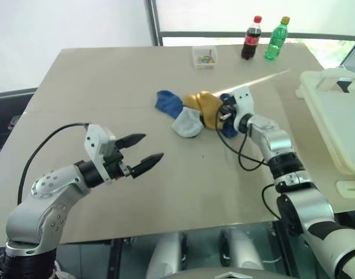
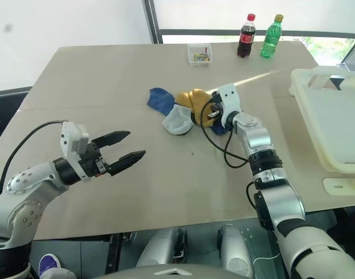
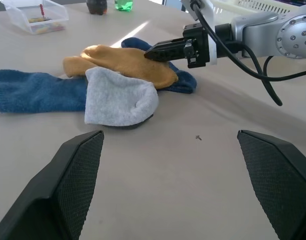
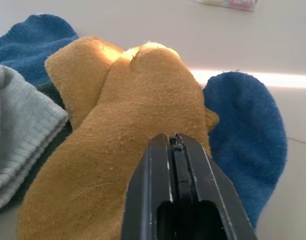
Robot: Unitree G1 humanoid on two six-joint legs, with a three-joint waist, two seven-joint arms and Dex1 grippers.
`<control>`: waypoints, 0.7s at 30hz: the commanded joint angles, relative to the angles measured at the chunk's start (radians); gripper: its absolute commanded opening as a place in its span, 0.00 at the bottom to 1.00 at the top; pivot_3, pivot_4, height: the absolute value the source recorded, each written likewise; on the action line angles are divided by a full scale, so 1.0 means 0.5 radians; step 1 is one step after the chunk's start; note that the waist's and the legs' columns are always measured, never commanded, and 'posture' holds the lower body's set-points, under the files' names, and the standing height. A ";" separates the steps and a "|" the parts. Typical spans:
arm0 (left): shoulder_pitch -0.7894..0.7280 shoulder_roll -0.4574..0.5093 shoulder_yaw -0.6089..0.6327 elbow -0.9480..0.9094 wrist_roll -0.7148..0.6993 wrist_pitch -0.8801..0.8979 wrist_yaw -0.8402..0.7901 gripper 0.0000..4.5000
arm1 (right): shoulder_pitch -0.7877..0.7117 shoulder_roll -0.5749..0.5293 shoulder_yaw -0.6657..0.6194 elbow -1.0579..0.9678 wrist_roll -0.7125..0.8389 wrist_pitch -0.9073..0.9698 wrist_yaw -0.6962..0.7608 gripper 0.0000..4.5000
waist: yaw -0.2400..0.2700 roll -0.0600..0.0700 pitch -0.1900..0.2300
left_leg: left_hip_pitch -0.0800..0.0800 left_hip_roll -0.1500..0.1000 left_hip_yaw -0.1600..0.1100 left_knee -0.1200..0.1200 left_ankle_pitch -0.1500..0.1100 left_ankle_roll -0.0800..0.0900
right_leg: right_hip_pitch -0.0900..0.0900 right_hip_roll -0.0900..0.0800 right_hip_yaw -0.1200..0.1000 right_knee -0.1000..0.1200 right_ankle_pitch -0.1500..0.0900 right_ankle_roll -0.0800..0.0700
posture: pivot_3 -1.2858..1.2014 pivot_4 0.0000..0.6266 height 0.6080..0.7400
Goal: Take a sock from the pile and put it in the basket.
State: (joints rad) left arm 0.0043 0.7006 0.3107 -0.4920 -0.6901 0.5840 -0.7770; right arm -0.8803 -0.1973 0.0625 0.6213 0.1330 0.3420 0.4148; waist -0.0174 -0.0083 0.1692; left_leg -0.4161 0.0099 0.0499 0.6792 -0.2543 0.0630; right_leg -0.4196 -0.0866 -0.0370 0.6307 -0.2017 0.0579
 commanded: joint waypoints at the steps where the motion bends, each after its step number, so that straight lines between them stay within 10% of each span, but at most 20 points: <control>1: 0.002 0.008 0.061 -0.066 -0.025 -0.037 0.018 1.00 | -0.007 -0.052 -0.003 -0.212 -0.015 -0.061 0.086 0.06 | 0.001 0.001 0.001 | 0.000 0.000 0.000 0.000 0.000 0.000 | 0.000 0.000 0.000 0.000 0.000 0.000 | 0.52 0.24 0.94; 8: -0.039 0.010 0.022 -0.047 -0.024 -0.027 0.032 1.00 | 0.071 -0.030 -0.033 -0.438 0.002 0.082 0.050 0.69 | 0.002 0.001 0.001 | 0.000 0.000 0.000 -0.001 0.000 0.000 | 0.000 0.000 0.000 0.000 0.000 0.000 | 0.52 0.24 0.94; 13: -0.022 0.003 0.014 -0.057 -0.015 -0.043 0.028 1.00 | 0.093 -0.054 -0.031 -0.379 -0.053 0.108 -0.011 0.69 | 0.001 0.001 0.001 | 0.000 0.000 0.000 -0.001 0.000 0.000 | 0.000 -0.001 0.000 -0.001 0.000 0.000 | 0.52 0.24 0.94; 18: 0.052 -0.003 0.037 -0.054 -0.005 -0.096 -0.002 1.00 | 0.106 -0.077 -0.031 -0.343 -0.067 0.125 -0.003 0.28 | 0.000 0.001 0.001 | 0.000 0.000 0.001 -0.001 0.000 0.000 | 0.000 -0.001 0.000 -0.002 0.000 0.000 | 0.52 0.24 0.94; 21: 0.064 -0.001 0.033 -0.045 -0.007 -0.113 -0.004 1.00 | 0.117 -0.077 -0.030 -0.349 -0.062 0.154 0.011 0.28 | 0.001 0.001 0.001 | 0.000 0.000 0.001 -0.002 0.000 0.000 | 0.000 -0.001 0.000 -0.002 0.000 0.000 | 0.52 0.24 0.94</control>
State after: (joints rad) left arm 0.0372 0.6993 0.3058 -0.4919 -0.6898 0.5531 -0.7727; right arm -0.8188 -0.2306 0.0627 0.4647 0.0970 0.4143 0.4139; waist -0.0169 -0.0077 0.1695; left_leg -0.4161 0.0097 0.0501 0.6783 -0.2544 0.0629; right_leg -0.4196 -0.0869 -0.0369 0.6297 -0.2018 0.0577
